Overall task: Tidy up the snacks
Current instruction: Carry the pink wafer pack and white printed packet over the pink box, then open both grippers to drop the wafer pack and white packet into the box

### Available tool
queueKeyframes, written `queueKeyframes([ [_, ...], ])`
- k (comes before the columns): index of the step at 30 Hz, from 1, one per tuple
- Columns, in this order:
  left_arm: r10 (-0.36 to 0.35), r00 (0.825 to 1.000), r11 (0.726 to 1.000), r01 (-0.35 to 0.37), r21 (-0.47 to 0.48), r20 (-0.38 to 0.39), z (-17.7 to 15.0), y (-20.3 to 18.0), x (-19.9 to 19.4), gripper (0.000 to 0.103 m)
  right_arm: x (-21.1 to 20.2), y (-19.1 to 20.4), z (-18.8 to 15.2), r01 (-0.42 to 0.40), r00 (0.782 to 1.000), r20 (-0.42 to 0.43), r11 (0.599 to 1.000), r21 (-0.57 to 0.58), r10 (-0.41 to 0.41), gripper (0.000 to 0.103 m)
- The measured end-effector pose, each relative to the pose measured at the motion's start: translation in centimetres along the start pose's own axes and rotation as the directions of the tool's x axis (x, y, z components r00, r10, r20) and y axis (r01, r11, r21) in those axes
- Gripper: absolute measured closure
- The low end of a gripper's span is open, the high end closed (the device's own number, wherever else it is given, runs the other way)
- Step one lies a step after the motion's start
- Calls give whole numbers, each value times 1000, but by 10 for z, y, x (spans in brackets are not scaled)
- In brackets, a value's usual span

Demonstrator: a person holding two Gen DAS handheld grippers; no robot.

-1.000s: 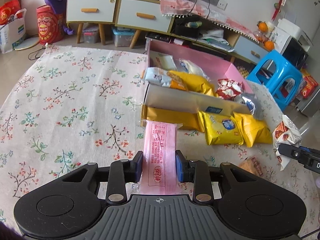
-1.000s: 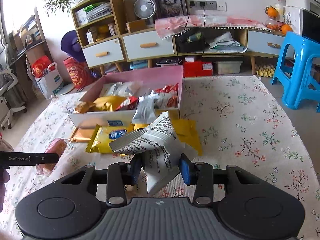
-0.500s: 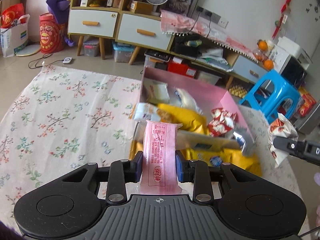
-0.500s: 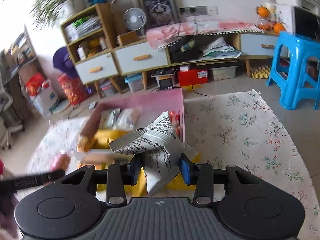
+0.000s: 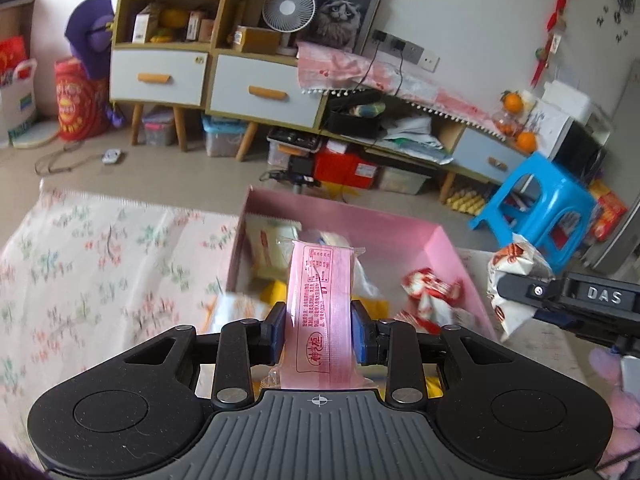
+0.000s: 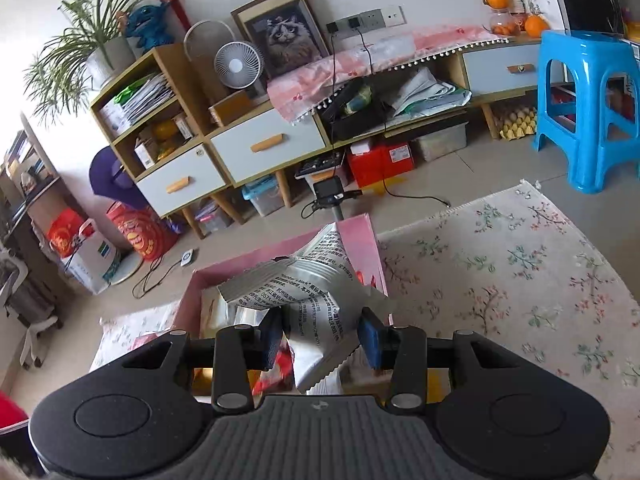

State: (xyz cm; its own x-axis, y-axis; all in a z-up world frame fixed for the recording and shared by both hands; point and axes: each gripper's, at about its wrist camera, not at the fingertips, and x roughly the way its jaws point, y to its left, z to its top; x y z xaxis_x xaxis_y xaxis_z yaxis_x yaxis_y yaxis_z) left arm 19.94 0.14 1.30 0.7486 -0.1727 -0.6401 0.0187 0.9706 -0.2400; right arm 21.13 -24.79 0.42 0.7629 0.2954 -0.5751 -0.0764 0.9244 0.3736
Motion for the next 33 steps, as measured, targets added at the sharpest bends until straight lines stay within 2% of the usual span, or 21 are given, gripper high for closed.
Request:
queueKeyframes([
  [7, 52, 999, 997, -52, 58, -7, 19, -6, 36, 74, 33, -4, 4, -2, 999, -33, 999, 33, 4, 72],
  [15, 125, 992, 987, -121, 104, -31, 26, -7, 70, 74, 60, 3, 10, 30, 998, -51, 999, -45, -32, 72],
  [21, 144, 989, 985, -141, 101, -30, 25, -6, 80, 72, 67, 10, 13, 29, 998, -60, 996, -79, -33, 71],
  [24, 145, 989, 985, -141, 101, -32, 24, -5, 83, 62, 66, 14, 14, 25, 998, -61, 996, -81, -30, 68],
  [25, 148, 989, 985, -144, 97, -32, 24, -6, 83, 49, 66, 14, 14, 25, 998, -63, 996, -83, -30, 64],
  [26, 148, 989, 985, -145, 95, -25, 24, -6, 82, 41, 65, 14, 13, 26, 998, -63, 996, -86, -31, 62],
  [29, 137, 991, 986, -135, 101, -8, 23, -6, 76, 31, 62, 19, 13, 38, 998, -53, 992, -119, -45, 53],
  [31, 132, 991, 985, -132, 109, 3, 23, -7, 71, 26, 58, 22, 11, 46, 997, -49, 989, -142, -53, 42],
  [33, 127, 992, 985, -128, 120, 10, 22, -8, 65, 22, 55, 25, 10, 47, 998, -45, 986, -157, -54, 36],
])
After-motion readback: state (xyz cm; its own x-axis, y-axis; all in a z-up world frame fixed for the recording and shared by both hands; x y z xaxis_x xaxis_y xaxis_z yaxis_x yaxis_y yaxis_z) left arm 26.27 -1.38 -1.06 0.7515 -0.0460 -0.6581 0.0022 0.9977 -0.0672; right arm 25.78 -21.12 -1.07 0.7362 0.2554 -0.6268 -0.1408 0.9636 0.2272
